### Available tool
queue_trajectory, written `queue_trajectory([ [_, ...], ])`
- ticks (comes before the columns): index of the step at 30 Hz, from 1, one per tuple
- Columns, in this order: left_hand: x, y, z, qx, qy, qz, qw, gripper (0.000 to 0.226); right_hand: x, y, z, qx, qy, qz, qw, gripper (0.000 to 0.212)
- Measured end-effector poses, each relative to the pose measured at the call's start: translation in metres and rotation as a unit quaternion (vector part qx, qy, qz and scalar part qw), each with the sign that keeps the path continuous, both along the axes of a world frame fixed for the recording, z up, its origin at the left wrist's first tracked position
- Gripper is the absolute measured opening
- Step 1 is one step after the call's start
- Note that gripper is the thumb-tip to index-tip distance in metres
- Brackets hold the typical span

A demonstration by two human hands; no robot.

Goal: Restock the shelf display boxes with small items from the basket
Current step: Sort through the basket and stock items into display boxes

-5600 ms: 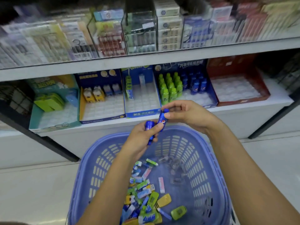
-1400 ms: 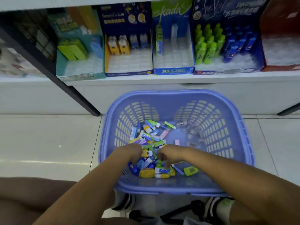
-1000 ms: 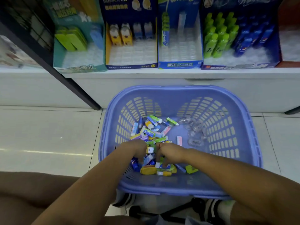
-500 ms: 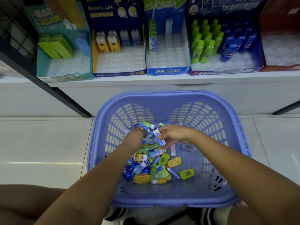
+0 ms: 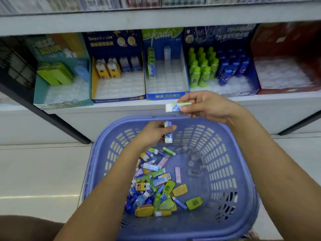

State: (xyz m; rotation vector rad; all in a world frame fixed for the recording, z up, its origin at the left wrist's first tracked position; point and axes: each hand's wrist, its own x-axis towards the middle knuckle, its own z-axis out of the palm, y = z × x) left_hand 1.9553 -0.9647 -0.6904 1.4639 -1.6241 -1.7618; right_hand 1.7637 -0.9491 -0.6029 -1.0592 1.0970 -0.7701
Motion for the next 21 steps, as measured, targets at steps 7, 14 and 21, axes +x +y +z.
queue_trajectory([
  [7, -0.001, -0.009, 0.078, -0.034, 0.147, 0.136, 0.979, 0.033, -0.016, -0.024, 0.038, -0.205, 0.060, -0.209, 0.954, 0.021],
  [14, 0.021, -0.016, 0.089, -0.039, 0.184, 0.208, 0.960, 0.014, 0.017, -0.081, 0.041, -0.319, 0.271, -0.265, 0.869, 0.022],
  [21, 0.033, -0.016, 0.079, -0.073, 0.166, 0.187, 0.965, 0.009, 0.039, -0.137, 0.030, -0.330, 0.375, -0.242, 0.832, 0.021],
])
